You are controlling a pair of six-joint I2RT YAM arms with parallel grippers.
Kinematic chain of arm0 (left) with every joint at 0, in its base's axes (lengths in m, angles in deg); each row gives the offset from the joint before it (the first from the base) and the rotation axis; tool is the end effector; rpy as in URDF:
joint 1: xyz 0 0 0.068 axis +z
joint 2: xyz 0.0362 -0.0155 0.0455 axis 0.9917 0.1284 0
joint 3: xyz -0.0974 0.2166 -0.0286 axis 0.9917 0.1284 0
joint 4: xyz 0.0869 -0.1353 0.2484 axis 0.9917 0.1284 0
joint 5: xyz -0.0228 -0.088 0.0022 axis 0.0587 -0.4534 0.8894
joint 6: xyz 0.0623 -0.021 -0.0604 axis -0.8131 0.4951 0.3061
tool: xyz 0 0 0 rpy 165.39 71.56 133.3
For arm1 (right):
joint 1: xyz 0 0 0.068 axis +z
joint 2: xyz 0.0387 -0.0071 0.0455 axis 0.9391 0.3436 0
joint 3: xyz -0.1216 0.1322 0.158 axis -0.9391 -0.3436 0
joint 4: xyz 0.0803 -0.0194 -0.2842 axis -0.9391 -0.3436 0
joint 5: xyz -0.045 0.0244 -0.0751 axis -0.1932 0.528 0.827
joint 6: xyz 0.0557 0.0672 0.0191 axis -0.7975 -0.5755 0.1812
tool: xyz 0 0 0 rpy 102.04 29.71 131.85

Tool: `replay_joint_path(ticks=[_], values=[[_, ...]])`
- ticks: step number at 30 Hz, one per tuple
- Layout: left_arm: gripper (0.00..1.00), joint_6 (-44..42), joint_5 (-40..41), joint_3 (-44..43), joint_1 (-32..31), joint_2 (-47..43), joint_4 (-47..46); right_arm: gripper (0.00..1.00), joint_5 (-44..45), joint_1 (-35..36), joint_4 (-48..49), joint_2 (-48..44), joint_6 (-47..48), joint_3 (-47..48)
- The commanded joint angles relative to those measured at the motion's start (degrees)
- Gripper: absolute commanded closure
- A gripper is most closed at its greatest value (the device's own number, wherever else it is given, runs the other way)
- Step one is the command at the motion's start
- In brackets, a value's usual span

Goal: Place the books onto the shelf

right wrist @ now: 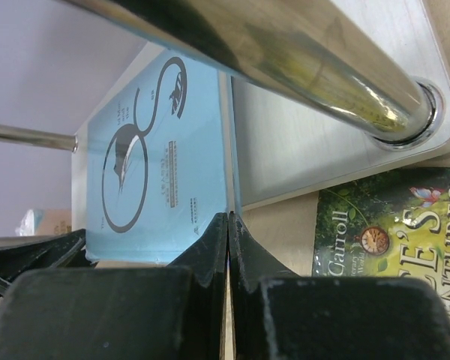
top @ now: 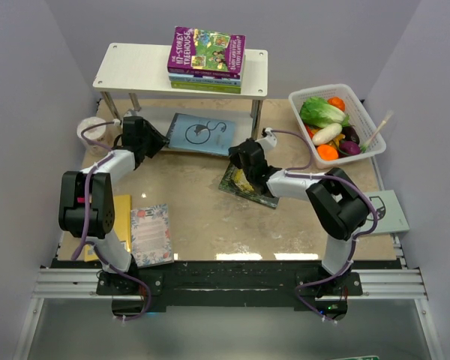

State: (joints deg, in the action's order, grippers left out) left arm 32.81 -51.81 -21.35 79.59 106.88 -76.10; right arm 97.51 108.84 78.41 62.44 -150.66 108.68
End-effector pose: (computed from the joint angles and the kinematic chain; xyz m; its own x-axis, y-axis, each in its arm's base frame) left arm 0.4398 -0.0286 0.1222 -0.4719 -0.7279 -0.4974 -0.3791 0.6769 -0.6309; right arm 0.3767 0.2590 0.1178 -0.3424 0.7517 -0.5637 0.1410 0.6343 0.7601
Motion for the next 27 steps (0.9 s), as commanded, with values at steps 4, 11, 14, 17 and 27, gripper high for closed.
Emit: replay_joint_path(ticks=[4, 11, 14, 17, 27], values=[[0.53, -0.3, 1.37, -1.92, 0.21, -1.08, -1.03, 1.0, -2.66, 0.7, 1.49, 1.98, 1.55, 3.8], [0.53, 1.46, 3.66, -2.18, 1.09, -6.09, 0.73, 1.0, -2.84, 0.61, 0.52, 1.28, 1.45, 3.62], [0.53, 1.89, 3.66, -0.79, 0.92, -11.17, 3.37, 1.0, -1.17, 0.61, 0.08, -0.39, 3.21, 3.01], [0.53, 2.51, 3.48, 4.03, 0.22, -16.27, -0.13, 1.0, 0.06, 0.61, -0.45, -2.15, 4.53, 2.22], [0.67, 0.49, 3.31, 10.82, -4.61, -18.23, -4.1, 1.0, 1.29, 0.7, -1.15, -3.21, 6.38, -0.25]])
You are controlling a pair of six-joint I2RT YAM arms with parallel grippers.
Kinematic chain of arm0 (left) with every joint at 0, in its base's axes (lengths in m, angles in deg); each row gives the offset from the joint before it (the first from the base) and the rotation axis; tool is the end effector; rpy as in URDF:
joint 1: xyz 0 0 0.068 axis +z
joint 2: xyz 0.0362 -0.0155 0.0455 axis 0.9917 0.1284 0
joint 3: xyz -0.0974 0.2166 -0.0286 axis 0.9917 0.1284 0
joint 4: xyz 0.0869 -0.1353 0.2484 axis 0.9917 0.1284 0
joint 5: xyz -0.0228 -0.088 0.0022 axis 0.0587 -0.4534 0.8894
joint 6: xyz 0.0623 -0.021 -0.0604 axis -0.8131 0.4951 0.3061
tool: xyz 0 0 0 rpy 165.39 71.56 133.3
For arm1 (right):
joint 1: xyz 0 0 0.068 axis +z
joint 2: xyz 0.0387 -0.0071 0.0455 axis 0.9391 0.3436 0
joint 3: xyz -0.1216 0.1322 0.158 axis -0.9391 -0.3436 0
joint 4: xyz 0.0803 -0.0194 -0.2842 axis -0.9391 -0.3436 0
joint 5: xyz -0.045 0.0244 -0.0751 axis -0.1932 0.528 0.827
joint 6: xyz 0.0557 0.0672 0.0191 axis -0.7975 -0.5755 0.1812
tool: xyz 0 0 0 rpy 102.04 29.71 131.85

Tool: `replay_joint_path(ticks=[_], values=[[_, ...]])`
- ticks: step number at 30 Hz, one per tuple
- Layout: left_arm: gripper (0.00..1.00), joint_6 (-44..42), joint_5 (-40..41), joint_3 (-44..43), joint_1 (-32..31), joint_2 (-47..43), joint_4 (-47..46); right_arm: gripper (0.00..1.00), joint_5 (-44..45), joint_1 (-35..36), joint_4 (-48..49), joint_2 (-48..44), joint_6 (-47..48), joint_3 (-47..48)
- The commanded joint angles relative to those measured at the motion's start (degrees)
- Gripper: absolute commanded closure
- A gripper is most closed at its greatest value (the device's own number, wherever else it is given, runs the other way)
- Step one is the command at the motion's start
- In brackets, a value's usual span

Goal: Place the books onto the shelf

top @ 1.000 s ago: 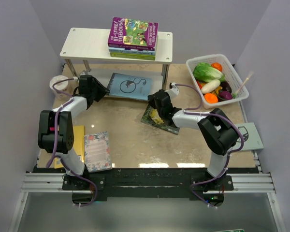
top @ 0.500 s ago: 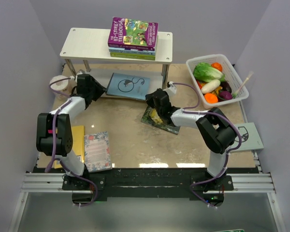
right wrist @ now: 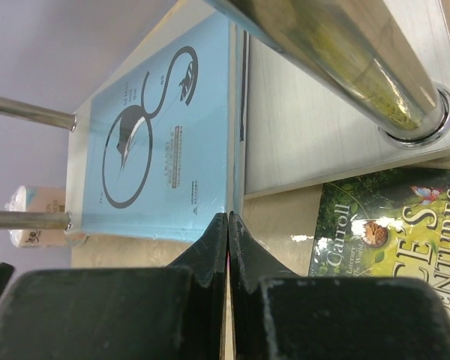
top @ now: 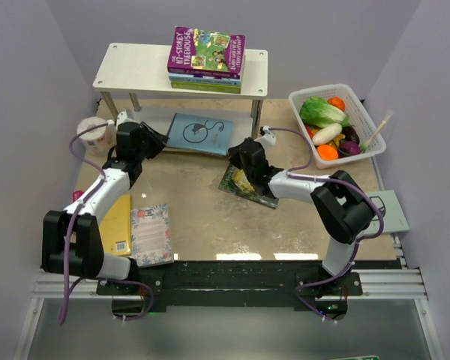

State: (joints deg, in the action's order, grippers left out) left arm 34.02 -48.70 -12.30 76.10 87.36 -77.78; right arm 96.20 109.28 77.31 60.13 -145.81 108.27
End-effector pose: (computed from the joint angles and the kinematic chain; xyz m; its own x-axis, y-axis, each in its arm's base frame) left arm 0.3955 -0.0462 0.1992 -0.3600 -0.7311 -0.5796 -0.2358 0.6724 -0.7016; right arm 0.3720 0.2618 0.1298 -0.3698 0.6942 -0.6175 0.0874 0.6877 0.7207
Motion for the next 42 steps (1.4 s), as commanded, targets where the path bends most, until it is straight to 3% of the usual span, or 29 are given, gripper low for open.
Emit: replay_joint_path(ticks=[1, 7, 10, 25, 42], values=[[0.69, -0.71, 0.12, 2.21, -1.3, 1.38, -2.77, 1.0, 2.6, 0.26, -0.32, -0.54, 1.53, 0.52], [0.83, -0.54, -1.02, 5.46, -1.91, 1.55, -4.97, 1.0, 2.25, 0.26, -1.02, 1.83, 1.97, 2.45], [0.85, -0.01, -1.99, 5.56, -2.18, 3.04, -5.76, 1.0, 1.37, 0.26, -1.29, 3.24, 1.7, 3.33], [0.85, 2.1, -4.1, -0.33, -2.26, 11.48, -8.22, 1.0, 0.85, 0.26, -0.5, 4.12, 3.55, 6.15], [0.85, 2.01, -4.37, -4.29, -2.26, 14.74, -8.4, 1.0, -0.91, 0.26, -2.08, 6.05, 6.18, 10.36]])
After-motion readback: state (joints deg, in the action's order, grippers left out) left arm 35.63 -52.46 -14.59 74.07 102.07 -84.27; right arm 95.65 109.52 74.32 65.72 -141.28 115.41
